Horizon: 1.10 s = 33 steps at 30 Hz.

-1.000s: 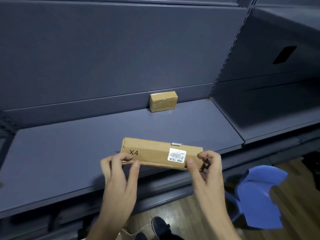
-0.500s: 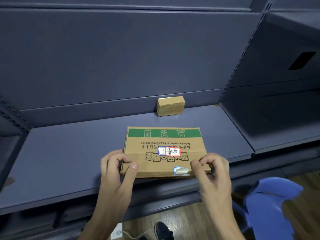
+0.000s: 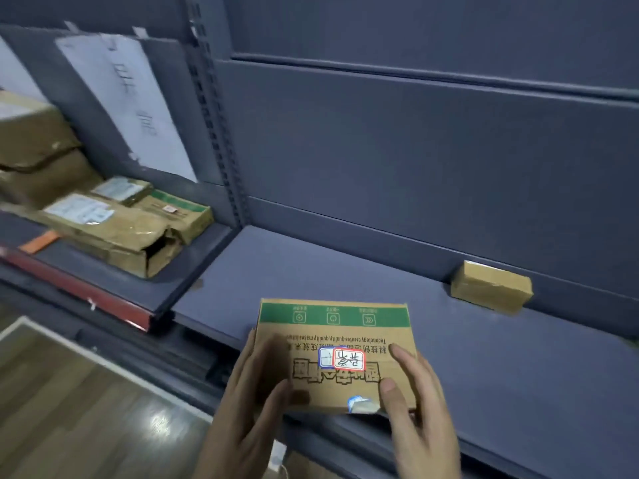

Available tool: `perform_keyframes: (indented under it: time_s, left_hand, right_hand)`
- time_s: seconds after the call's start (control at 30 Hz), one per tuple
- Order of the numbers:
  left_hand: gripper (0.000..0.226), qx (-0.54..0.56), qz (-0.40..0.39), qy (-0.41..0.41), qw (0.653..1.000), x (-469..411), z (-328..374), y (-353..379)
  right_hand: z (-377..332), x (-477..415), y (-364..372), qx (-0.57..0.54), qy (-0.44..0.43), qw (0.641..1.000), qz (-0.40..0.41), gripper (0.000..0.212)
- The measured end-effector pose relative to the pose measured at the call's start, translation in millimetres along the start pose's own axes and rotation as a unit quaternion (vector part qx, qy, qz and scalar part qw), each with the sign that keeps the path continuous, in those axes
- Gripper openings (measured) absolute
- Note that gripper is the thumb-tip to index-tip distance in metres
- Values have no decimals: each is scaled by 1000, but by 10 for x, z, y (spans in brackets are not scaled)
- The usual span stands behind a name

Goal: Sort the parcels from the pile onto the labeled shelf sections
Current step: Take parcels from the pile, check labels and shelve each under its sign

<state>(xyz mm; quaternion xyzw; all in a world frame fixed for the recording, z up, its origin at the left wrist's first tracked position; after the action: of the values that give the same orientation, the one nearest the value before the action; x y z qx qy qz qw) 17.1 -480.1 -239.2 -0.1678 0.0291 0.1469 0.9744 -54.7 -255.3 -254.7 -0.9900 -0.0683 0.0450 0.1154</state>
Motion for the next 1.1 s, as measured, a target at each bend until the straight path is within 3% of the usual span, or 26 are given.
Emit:
perform_keyframes:
  time_s: [0.2, 0.33, 0.47, 0.83, 1.1]
  left_hand:
    - [59, 7, 133, -26, 991, 458, -176, -928]
    - [52, 2, 189, -29, 982, 817, -290, -1537]
    - [51, 29, 238, -37, 970, 1167, -499, -2256]
    - [53, 110, 315, -68, 940, 1426, -992, -3484]
    - [47, 89, 276, -60, 955, 787, -1338, -4208]
  right_hand:
    - [-235, 65, 984, -20, -39, 992, -120, 40]
    - [-429, 210, 1690, -18, -55, 981, -183, 53]
    - [-691, 446, 2475, -12, -74, 969, -234, 41]
    - [-1143, 716, 3803, -12, -77, 955, -287, 51]
    - [-1248, 307, 4666, -12, -71, 958, -276, 41]
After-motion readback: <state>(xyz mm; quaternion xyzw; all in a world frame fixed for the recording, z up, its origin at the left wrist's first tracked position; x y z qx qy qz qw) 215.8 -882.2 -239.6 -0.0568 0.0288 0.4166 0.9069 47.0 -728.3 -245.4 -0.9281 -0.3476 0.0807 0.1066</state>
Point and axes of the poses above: each hand's wrist, its own x-axis away from the middle knuckle, its own y-axis out of the palm, z = x × y, the point moved 10 cm from there along -x, towards the middle knuckle, and after that the axes turned 7 degrees about -z, right-handed, at the moved point
